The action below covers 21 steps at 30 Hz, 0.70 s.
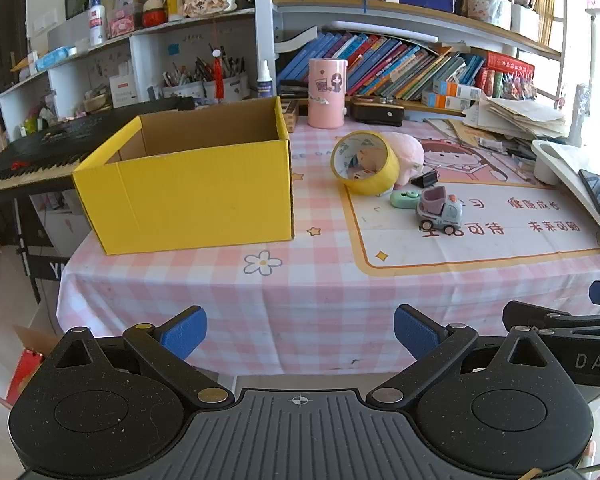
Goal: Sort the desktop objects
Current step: 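Move both tools toward the objects, right tool toward the grey toy car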
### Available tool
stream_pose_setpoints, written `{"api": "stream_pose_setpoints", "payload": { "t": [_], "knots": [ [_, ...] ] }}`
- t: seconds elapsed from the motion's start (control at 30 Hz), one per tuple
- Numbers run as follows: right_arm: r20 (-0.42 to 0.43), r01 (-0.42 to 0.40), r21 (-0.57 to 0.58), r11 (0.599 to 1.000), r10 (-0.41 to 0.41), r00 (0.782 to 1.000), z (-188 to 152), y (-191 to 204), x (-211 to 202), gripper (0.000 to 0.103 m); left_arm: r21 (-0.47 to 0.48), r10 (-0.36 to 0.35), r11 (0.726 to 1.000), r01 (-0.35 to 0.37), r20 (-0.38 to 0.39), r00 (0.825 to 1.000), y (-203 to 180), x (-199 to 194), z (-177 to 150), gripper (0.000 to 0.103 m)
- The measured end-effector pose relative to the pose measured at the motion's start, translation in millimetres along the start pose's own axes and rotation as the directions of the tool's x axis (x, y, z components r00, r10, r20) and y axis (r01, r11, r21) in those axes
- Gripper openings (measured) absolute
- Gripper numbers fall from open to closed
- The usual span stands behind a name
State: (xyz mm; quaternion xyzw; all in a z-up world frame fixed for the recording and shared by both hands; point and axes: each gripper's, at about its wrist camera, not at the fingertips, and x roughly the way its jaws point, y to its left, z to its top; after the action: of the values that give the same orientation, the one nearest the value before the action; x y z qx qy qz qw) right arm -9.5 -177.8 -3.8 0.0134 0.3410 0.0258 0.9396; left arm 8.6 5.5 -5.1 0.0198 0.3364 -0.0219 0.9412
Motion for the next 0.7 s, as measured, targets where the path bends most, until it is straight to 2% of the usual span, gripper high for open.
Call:
{"api": "stream_pose_setpoints", "payload": {
  "t": [0.7],
  "knots": [
    [0.003, 0.015, 0.016, 1.000, -0.015, 1.000, 3, 1, 2, 0.103, 0.017, -0.027, 0.999, 0.027, -0.015, 1.000, 1, 13, 5, 0.101]
  ]
}}
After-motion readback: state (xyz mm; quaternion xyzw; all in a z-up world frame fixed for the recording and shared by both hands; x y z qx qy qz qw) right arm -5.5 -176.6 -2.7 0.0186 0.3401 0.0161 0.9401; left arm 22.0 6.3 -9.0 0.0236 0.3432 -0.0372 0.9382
